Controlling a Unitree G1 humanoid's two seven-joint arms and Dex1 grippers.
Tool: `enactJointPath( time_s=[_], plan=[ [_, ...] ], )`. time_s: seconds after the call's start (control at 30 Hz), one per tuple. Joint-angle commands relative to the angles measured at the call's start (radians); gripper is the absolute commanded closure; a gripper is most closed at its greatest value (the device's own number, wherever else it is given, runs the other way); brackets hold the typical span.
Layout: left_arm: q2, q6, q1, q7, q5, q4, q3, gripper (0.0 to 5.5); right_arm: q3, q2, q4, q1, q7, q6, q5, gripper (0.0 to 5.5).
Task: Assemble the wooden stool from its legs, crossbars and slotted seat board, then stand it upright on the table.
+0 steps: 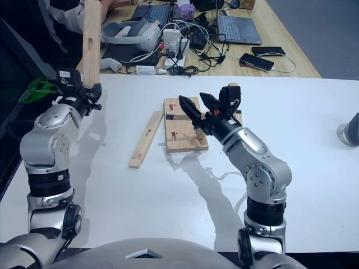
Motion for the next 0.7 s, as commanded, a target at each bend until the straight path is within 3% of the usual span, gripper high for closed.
enactJointPath(
  time_s=[0.03, 0.37, 0.7],
  plan=[
    [-0.004, -0.091, -0.085, 0.007, 0.013, 0.019, 0.01, 3.45, -0.032, 0.024, 0.023, -0.08, -0.038, 0.034, 0.052, 1.5],
    [-0.019, -0.153, -0.152, -0.124, -0.081, -0.018, -0.024, 3.45, -0.152, 0.119, 0.257, -0.434, -0.168, 0.054, 0.214, 1.5],
    [-0.025, -0.165, -0.078, -0.229, -0.129, -0.138, -0.107, 3.45, -0.161, 0.111, 0.34, -0.524, -0.12, 0.084, 0.328, 1.5]
  ],
)
